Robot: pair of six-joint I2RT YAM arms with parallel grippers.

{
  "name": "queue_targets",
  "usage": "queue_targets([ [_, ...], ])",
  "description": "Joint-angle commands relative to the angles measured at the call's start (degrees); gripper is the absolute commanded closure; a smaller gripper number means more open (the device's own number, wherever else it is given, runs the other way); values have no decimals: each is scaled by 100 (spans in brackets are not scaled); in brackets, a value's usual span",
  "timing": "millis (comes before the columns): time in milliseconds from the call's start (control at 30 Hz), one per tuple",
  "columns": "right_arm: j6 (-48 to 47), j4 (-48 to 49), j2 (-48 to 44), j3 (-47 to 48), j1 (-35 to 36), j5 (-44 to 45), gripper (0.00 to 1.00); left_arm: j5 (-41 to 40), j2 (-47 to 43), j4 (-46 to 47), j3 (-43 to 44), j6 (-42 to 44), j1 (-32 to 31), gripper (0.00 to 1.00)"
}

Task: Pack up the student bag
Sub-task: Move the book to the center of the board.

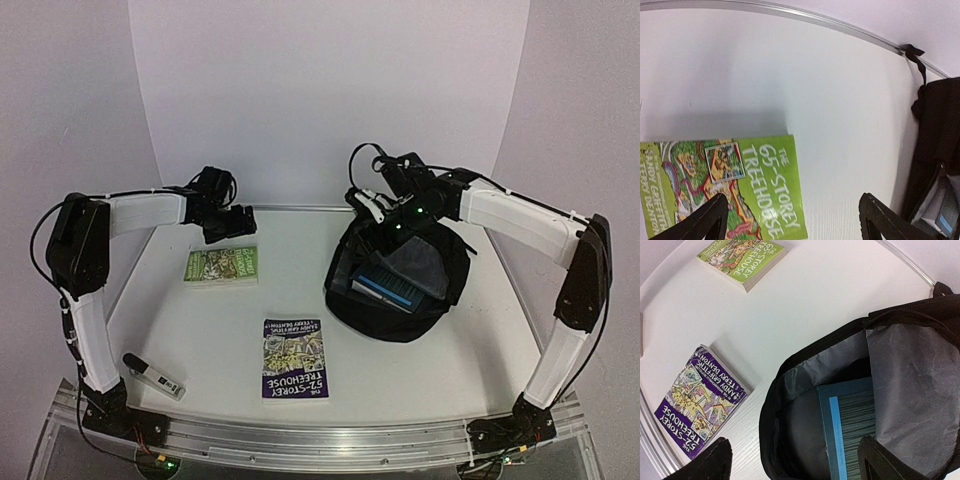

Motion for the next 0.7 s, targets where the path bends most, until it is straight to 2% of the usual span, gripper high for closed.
queue_targets([
  [0,-56,13,-327,-95,-17,7,13,56,687,-235,866,364,198,10],
  [167,-60,21,-327,-138,-16,3,13,86,1445,-455,1669,533,329,9],
  [333,-95,23,-336,-125,-19,-51,11,264,2050,-810,2227,736,337,4],
  [500,-122,21,-321,-93,-17,-69,7,678,1991,-833,1817,865,250,0],
  [667,-126,23,-251,-36,-16,-107,7,667,1560,-1039,1181,1083,-215,2],
])
